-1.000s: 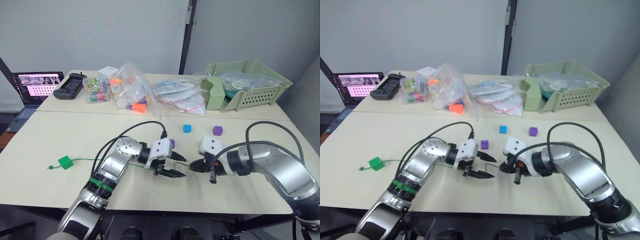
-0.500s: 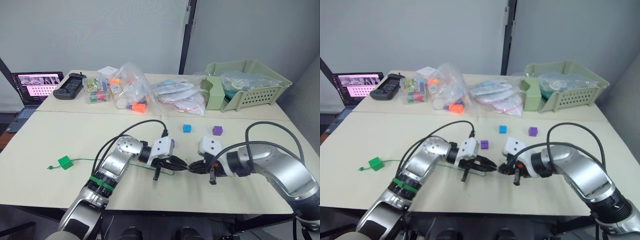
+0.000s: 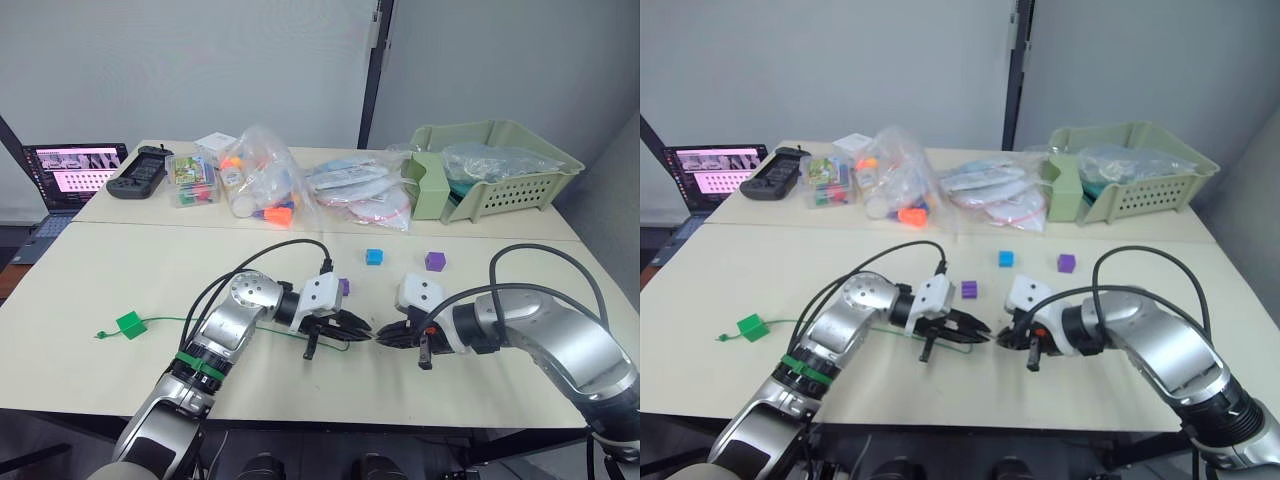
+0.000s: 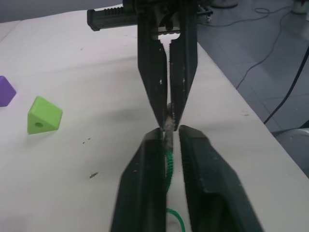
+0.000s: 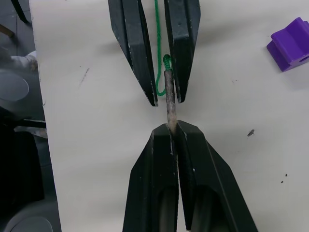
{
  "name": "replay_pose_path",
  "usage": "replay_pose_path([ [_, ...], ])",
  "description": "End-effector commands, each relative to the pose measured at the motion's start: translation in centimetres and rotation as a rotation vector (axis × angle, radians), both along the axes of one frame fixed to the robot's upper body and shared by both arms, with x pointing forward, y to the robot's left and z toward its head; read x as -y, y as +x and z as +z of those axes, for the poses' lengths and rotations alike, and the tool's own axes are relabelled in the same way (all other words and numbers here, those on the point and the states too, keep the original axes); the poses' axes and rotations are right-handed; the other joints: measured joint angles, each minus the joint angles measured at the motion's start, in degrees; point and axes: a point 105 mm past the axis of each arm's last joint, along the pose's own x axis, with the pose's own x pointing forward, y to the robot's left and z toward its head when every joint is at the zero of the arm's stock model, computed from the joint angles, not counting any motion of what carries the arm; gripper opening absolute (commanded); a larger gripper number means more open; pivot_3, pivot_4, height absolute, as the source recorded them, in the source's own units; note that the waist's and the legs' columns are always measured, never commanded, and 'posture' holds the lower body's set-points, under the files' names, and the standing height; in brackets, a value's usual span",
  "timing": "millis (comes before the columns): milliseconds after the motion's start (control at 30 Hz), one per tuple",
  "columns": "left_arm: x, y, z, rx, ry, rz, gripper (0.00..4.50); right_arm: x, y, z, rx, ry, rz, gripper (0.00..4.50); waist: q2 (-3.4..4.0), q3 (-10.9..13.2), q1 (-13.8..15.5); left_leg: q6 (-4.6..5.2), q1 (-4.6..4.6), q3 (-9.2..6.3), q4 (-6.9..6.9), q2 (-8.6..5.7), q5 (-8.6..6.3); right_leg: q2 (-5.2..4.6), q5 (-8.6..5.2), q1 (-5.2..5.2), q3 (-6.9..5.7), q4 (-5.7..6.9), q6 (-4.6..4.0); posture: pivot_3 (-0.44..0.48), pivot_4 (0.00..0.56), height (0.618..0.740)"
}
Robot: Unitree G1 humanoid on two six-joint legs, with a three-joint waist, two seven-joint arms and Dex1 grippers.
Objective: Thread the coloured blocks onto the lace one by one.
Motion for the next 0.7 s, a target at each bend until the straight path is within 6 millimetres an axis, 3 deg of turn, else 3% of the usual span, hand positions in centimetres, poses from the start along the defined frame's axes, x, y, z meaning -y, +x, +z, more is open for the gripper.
replay_pose_path([
  [33,0.3,-0.1,0.3,0.017,0.001,-0.016,0.02,0.0,-0.2,0.8,0.030,0.008,0.011,0.00,0.00,0.00,-0.02,0.00,0.00,0.00,0.00,0.00,0.00,0.00,0.00,0.00,0.00,0.00,0.00,0.000,0.150,0.732],
  [333,0.6,0.1,0.5,0.018,-0.010,-0.020,0.02,0.0,-0.3,0.8,0.024,0.017,-0.001,0.00,0.00,0.00,-0.04,0.00,0.00,0.00,0.00,0.00,0.00,0.00,0.00,0.00,0.00,-0.01,0.00,0.000,0.150,0.732],
  [700,0.1,1.5,1.4,-0.012,-0.069,0.039,0.00,2.5,-1.2,2.8,0.065,0.139,-0.130,3.73,0.00,0.00,0.44,0.00,-0.03,-0.03,-0.01,0.00,0.00,0.00,0.00,0.02,-0.02,-0.09,0.00,0.000,0.150,0.732],
])
